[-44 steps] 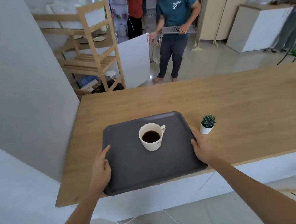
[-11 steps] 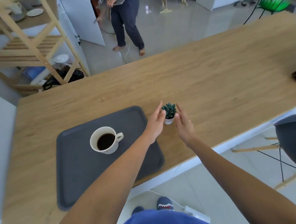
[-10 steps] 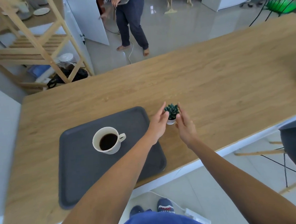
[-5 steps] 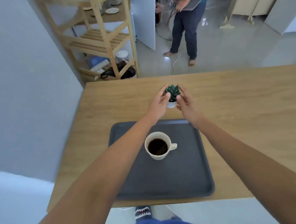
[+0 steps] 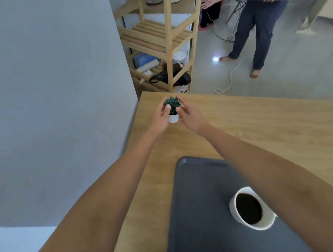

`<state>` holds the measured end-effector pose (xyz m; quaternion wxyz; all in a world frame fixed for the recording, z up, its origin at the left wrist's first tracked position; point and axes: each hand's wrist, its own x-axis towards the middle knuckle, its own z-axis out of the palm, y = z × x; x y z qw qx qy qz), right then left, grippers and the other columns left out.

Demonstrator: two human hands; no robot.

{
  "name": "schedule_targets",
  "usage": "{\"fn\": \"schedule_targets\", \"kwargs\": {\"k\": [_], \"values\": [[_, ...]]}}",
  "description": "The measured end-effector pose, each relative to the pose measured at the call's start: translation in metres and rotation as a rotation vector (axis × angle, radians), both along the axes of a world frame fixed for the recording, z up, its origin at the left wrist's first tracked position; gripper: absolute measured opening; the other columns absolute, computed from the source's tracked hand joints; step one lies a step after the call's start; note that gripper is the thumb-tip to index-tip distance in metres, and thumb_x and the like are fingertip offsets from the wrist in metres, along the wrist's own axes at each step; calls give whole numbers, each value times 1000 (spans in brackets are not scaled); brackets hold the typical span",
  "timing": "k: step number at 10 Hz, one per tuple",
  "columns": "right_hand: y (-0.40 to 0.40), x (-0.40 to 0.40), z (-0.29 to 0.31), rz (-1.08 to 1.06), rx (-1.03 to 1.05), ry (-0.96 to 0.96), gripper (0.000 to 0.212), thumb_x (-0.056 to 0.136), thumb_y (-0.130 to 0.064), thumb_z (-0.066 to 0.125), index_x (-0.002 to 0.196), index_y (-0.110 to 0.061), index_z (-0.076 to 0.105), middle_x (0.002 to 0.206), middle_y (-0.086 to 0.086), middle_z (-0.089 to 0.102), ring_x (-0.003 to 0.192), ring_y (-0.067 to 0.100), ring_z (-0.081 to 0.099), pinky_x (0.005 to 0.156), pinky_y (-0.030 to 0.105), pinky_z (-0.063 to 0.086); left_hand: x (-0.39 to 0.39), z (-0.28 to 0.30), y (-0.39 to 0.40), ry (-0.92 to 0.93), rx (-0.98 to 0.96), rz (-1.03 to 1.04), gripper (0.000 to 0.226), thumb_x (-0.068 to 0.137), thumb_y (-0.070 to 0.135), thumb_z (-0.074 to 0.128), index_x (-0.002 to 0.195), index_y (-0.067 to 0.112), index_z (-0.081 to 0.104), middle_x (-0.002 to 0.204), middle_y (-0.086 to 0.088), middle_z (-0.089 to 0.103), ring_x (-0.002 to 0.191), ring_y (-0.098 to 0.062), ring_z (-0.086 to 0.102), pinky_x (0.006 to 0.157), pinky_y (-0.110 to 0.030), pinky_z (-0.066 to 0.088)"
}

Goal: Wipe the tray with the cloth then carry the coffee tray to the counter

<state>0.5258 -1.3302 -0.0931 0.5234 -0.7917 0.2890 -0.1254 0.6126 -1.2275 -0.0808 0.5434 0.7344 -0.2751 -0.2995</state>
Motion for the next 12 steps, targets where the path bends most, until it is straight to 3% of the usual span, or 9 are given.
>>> {"fn": "schedule_targets", "kwargs": {"k": [2, 3, 4, 5, 6, 7, 8, 11, 12], "values": [[0, 60, -20, 27, 59, 16, 50, 99, -26, 44, 147, -29, 31, 139, 4, 54, 123, 20, 54, 100, 50, 48, 54, -22, 1, -22, 40, 71, 46, 102, 26, 37, 148, 23, 32, 143, -3, 49, 126, -11, 47, 96, -21, 35], [-3, 84, -20, -11, 5, 33, 50, 99, -24, 45, 146, -31, 33, 117, 8, 64, 100, 21, 62, 88, 42, 53, 75, -26, -6, -32, 40, 96, 44, 102, 24, 35, 146, 24, 35, 141, -2, 49, 124, -11, 46, 98, -24, 37], [-9, 104, -20, -26, -7, 42, 51, 99, -25, 44, 147, -33, 30, 83, 9, 59, 73, 19, 52, 68, 34, 44, 94, -29, -14, -10, 70, 113, 45, 102, 30, 35, 147, 30, 32, 146, -6, 46, 133, -32, 44, 108, -42, 40], [-16, 120, -20, -36, 7, 77, 51, 101, -24, 40, 149, -34, 26, 80, 9, 57, 69, 21, 47, 65, 35, 41, 110, -31, -25, 11, 119, 116, 46, 100, 39, 34, 145, 41, 27, 145, -7, 47, 132, -38, 44, 106, -54, 41], [-18, 129, -15, -2, 68, 87, 52, 102, -25, 36, 151, -33, 20, 90, 8, 58, 76, 24, 51, 72, 36, 45, 123, -30, -30, 14, 135, 160, 47, 100, 39, 33, 146, 41, 25, 150, -2, 42, 132, -32, 46, 107, -53, 41], [-18, 129, -9, 22, 124, 113, 54, 102, -27, 35, 152, -32, 13, 130, 14, 57, 110, 31, 58, 95, 42, 47, 124, -27, -31, -5, 118, 189, 49, 102, 35, 32, 149, 36, 22, 152, -3, 39, 137, -31, 39, 112, -43, 36], [-21, 121, -2, 14, 123, 124, 57, 102, -28, 37, 153, -28, 10, 147, 15, 44, 121, 27, 51, 102, 40, 41, 115, -22, -28, -72, 120, 215, 52, 103, 28, 31, 153, 25, 14, 158, -2, 27, 143, -20, 30, 108, -25, 27], [-63, 22, 33, -32, 56, 188, 60, 97, -39, 45, 150, -28, 20, 141, 8, 46, 113, 23, 49, 106, 45, 41, 32, 5, -2, -369, 185, 189, 53, 102, 29, 34, 152, 17, 21, 156, -9, 30, 145, -24, 25, 116, -36, 23], [-78, -30, 48, -89, 74, 173, 56, 98, -32, 47, 149, -22, 27, 144, 21, 45, 102, 23, 51, 105, 50, 43, -8, 10, 14, -428, 165, 92, 52, 103, 26, 35, 151, 12, 22, 157, -10, 27, 146, -24, 22, 115, -34, 20]]}}
